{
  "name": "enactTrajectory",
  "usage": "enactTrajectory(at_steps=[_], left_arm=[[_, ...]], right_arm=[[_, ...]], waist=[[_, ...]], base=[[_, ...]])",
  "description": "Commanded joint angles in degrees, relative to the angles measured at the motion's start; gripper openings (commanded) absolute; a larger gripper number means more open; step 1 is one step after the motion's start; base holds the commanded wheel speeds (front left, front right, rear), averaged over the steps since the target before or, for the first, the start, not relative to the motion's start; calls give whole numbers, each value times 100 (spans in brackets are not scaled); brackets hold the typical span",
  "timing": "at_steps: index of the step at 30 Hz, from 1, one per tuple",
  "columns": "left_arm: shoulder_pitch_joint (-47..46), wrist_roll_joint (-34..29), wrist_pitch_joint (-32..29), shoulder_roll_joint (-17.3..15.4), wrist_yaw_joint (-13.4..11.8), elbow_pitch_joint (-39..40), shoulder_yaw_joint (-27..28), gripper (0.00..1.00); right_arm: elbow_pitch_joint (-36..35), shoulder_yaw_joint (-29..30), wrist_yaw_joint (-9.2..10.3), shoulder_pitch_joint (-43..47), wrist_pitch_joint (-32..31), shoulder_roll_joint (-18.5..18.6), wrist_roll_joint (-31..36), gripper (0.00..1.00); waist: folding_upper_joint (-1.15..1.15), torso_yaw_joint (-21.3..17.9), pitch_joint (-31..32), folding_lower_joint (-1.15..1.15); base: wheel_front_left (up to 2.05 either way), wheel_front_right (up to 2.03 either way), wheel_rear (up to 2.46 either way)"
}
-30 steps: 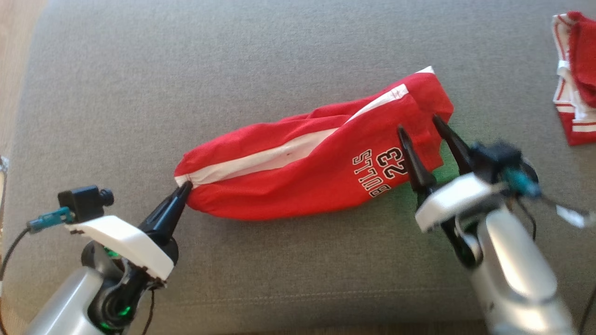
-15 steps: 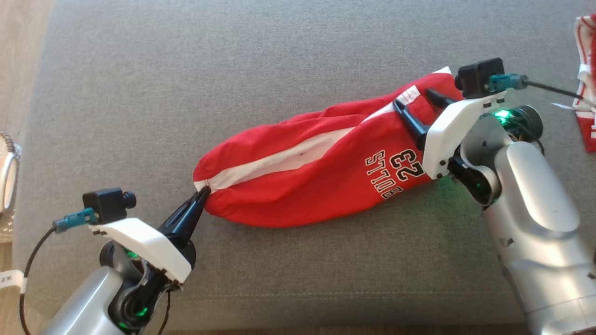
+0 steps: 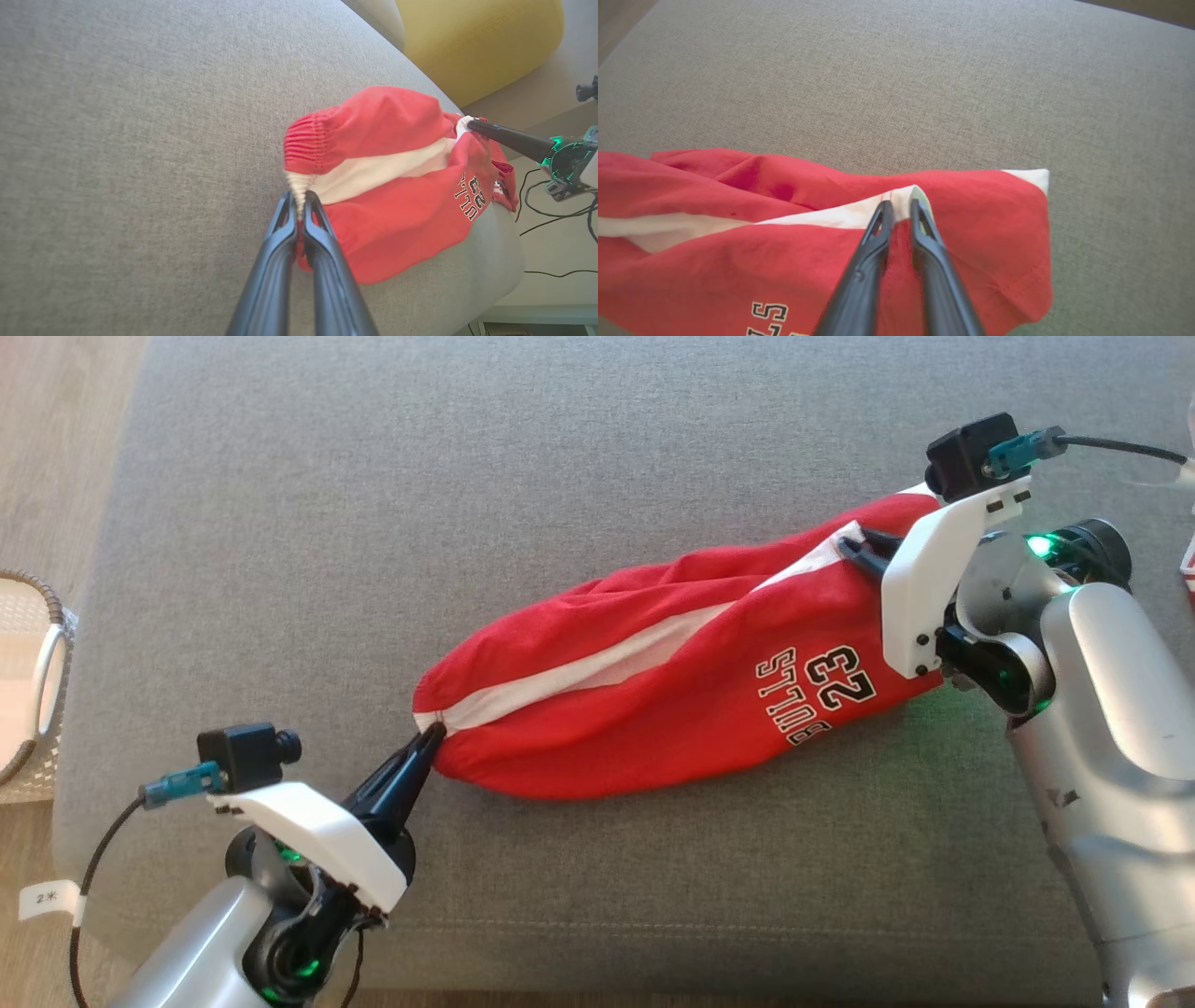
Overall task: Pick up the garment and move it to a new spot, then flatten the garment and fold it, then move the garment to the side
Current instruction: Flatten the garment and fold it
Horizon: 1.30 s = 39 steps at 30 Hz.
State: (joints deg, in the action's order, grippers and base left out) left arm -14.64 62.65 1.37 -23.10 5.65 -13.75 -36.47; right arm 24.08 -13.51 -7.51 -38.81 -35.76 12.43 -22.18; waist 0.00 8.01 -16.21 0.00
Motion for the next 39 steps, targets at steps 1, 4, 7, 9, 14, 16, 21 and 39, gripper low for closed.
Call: enactTrajectory(at_steps=[1, 4, 7, 9, 14, 16, 21, 39], left_arm=[[-312, -13, 67, -129, 44, 68, 211, 0], [-331, -26, 124, -138, 53, 37, 229, 0], [-378, 8, 251, -135, 73, 61, 312, 0], [-475, 113, 311, -118, 91, 135, 422, 0], [-1171, 362, 194, -150, 129, 427, 704, 0], [-1646, 416, 17, -172, 137, 514, 777, 0], [-3326, 32, -303, -218, 149, 256, 833, 0], [-6228, -1423, 1359, 82, 182, -1027, 147, 0]], right_arm=[[-263, -96, 2, -182, 52, 15, 74, 0], [-321, -86, 2, -215, 217, 35, 112, 0], [-357, 3, 2, -267, 525, 43, 140, 0], [-362, 76, 2, -314, 714, 65, 143, 0], [-355, 498, 2, -552, 1212, 104, 55, 0], [-331, 691, 2, -755, 1424, 121, 68, 0], [-53, 1084, 2, -1703, 2109, 57, 317, 0], [907, 1393, 2, -3842, 5052, -140, 930, 0]], waist=[[0, 30, 9, 0], [0, 29, 47, 0], [0, -13, 135, 0], [0, -57, 188, 0], [0, -238, 274, 0], [0, -345, 257, 0], [0, -710, -56, 0], [0, -1034, -1479, 0]], base=[[0, 0, 0], [0, 0, 0], [0, 0, 0], [0, 0, 0], [0, 0, 0], [0, 0, 0], [0, 0, 0], [0, 0, 0]])
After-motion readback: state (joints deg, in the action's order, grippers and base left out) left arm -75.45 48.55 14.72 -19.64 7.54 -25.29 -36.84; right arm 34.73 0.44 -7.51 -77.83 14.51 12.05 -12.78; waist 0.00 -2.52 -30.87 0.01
